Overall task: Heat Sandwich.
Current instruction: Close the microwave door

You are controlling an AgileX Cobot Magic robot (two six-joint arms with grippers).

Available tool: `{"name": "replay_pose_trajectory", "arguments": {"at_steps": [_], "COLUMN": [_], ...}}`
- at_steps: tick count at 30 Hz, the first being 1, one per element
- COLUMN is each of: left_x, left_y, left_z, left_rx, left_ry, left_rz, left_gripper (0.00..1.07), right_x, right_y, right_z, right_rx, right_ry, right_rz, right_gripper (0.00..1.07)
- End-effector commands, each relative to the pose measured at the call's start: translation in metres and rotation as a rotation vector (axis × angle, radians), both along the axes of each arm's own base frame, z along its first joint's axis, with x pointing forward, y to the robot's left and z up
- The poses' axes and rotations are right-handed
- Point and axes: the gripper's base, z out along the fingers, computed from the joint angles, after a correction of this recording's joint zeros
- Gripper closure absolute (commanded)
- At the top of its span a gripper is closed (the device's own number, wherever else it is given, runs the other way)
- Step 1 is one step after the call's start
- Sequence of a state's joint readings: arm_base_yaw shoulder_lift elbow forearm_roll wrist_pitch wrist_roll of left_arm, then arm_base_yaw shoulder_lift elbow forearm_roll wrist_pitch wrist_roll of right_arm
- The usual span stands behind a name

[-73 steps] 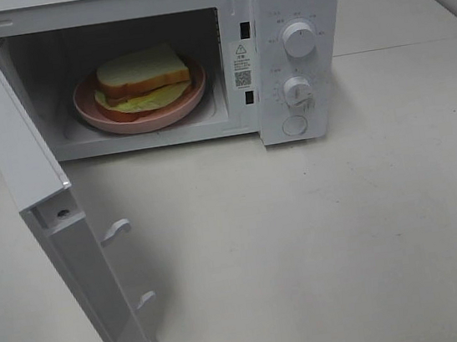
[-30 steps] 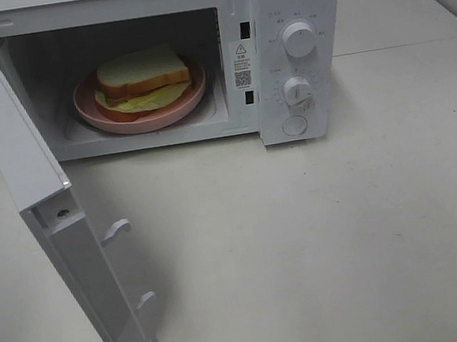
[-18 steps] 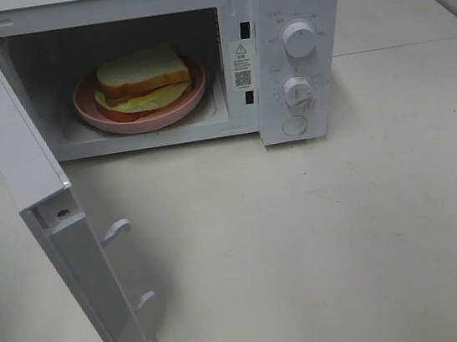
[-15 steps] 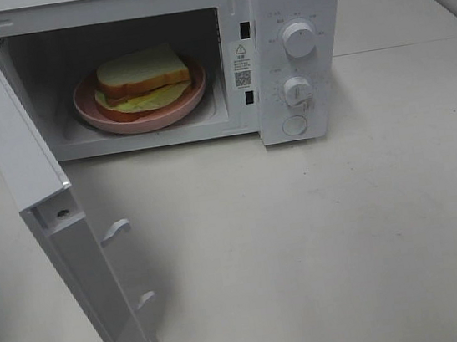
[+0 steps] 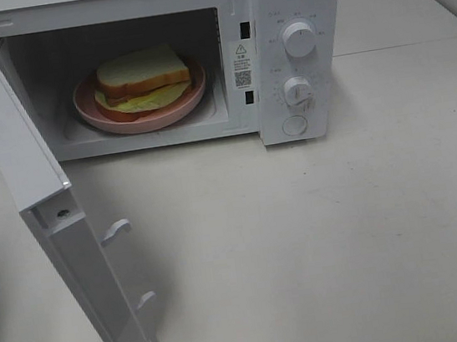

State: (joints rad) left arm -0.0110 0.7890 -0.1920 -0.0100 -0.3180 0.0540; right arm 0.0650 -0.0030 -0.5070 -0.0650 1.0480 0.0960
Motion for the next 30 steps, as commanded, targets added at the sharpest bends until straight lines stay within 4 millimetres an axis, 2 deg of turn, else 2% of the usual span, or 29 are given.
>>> {"name": "replay_pose_trajectory", "arguments": {"at_steps": [1, 12, 20, 30], "left_x": [0.012, 0.036, 0.046, 0.047], "left_y": [-0.004, -0.021, -0.036, -0.061], "left_z": [-0.004, -0.026, -0.031, -0.039], "left_rx": [0.085, 0.032, -0.037, -0.058], "left_ry": [-0.029, -0.007, -0.017, 0.021], "left_rz": [-0.062, -0.239, -0.375, -0.456], "left_gripper": [1.07, 1.07, 1.07, 1.07], "right_x": [-0.004, -0.004, -0.004, -0.004], "right_y": [0.0, 0.0, 0.0, 0.0], "right_z": [0.001, 0.001, 0.001, 0.001], "right_rx": [0.007, 0.007, 0.007, 0.007], "right_ry": [-0.04, -0.04, -0.04, -0.04], "right_rz": [-0.007, -0.007, -0.007, -0.007], "right_gripper": [0.31, 0.31, 0.31, 0.31]}}
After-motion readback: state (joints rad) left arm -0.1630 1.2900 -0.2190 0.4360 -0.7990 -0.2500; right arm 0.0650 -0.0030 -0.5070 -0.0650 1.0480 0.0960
